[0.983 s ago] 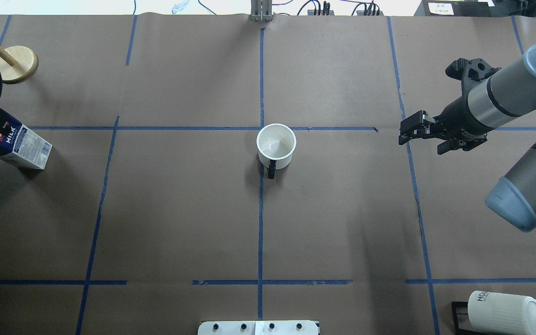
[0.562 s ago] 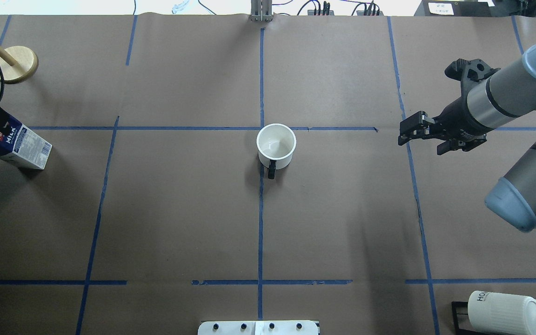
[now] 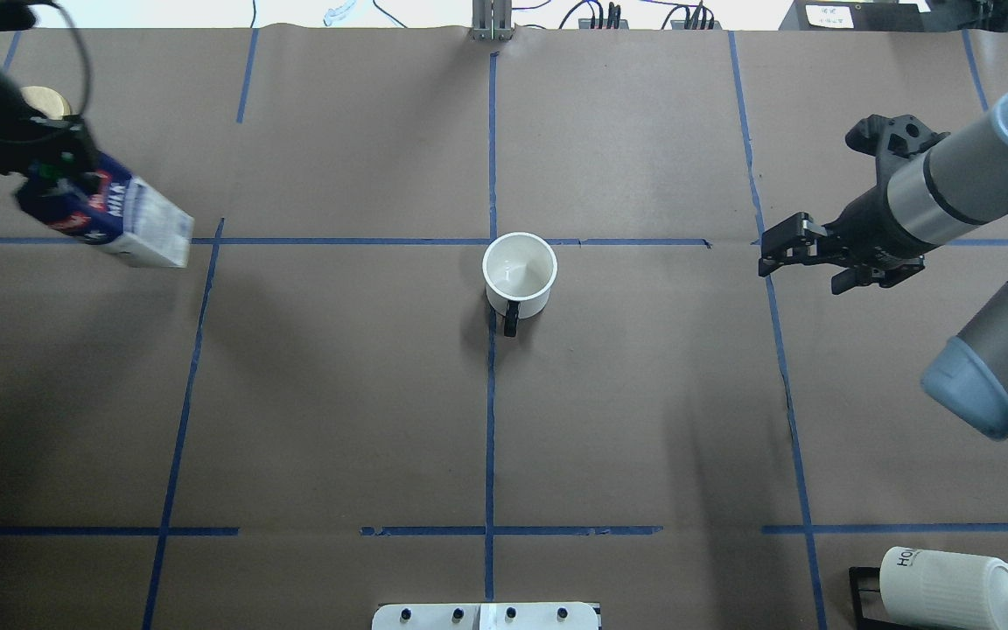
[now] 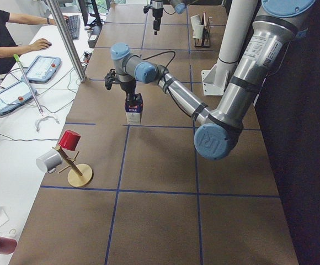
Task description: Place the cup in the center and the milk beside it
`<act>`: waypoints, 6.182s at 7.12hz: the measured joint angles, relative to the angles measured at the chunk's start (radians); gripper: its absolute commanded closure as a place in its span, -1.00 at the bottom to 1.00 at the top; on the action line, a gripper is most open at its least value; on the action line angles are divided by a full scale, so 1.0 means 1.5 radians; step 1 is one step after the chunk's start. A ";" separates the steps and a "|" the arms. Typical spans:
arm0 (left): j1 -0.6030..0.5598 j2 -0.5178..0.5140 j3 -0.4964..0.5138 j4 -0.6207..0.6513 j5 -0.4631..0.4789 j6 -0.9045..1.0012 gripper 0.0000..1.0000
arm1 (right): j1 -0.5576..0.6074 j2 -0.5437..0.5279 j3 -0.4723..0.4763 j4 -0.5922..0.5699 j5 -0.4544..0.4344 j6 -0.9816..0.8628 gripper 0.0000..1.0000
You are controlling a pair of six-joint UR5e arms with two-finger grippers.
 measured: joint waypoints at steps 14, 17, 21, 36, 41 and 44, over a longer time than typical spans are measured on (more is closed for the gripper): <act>0.147 -0.300 0.279 -0.038 0.086 -0.154 -1.00 | 0.053 -0.075 0.024 0.000 0.022 -0.101 -1.00; 0.145 -0.299 0.245 -0.025 0.087 -0.155 -1.00 | 0.052 -0.074 0.024 0.000 0.022 -0.101 -1.00; 0.119 -0.270 0.068 0.061 0.119 -0.138 -1.00 | 0.054 -0.074 0.023 0.000 0.023 -0.103 -1.00; -0.457 0.291 0.085 0.095 -0.076 0.807 -1.00 | 0.417 -0.156 -0.044 -0.244 0.092 -0.749 -1.00; -0.456 0.346 0.063 0.092 -0.073 0.782 -1.00 | 0.416 -0.155 -0.087 -0.240 0.094 -0.815 -1.00; -0.455 0.380 0.022 0.091 -0.071 0.743 -1.00 | 0.411 -0.144 -0.109 -0.240 0.096 -0.815 -1.00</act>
